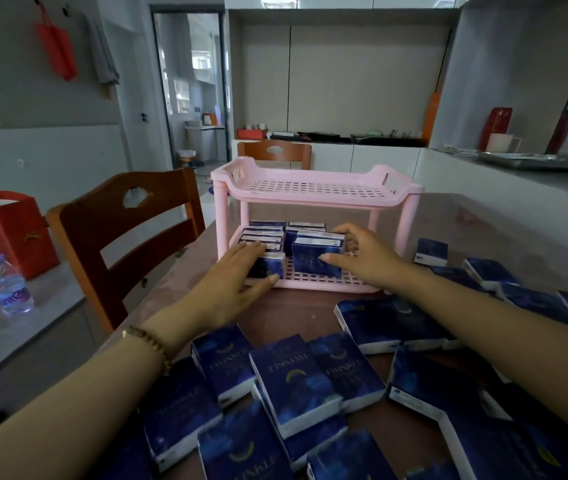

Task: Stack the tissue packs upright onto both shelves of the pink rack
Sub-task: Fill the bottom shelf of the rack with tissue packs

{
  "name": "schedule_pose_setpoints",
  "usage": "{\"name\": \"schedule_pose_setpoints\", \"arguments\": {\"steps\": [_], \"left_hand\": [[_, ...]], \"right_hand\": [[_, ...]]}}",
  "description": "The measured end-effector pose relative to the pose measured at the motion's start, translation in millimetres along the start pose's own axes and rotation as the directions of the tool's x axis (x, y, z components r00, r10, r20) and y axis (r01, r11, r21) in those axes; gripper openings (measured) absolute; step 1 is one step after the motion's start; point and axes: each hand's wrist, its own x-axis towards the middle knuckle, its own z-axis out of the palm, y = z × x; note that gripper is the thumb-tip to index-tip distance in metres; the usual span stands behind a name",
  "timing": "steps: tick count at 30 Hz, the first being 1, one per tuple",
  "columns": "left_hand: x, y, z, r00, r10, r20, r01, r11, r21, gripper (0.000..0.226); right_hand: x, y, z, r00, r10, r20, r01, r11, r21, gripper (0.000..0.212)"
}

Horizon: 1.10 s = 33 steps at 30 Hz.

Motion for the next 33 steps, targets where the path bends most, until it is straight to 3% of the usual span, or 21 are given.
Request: {"name": "schedule_pose_setpoints", "arguments": {"steps": [10,22,33], "left_hand": [[-0.4,-10.7,7.5,0.999,0.046,-0.019,-0.044,0.996,0.081,0.065],[-0.7,-9.4,7.4,0.999,0.032,0.007,-0.032,0.995,0.096,0.065],[-0.3,-12.4,8.1,0.999,0.034,0.023,-0.036,0.995,0.090,0.065]], "right_hand": [[26.2,9.4,7.6,0.998,-0.052,-0.046,0.046,0.991,-0.126,0.050],[43.7,15.1,20.7,0.993,0.002,-0.121,-0.010,0.998,-0.060,0.045],[32.0,8.2,18.2,0.996,-0.056,-0.071,0.048,0.992,-0.115,0.056]]}}
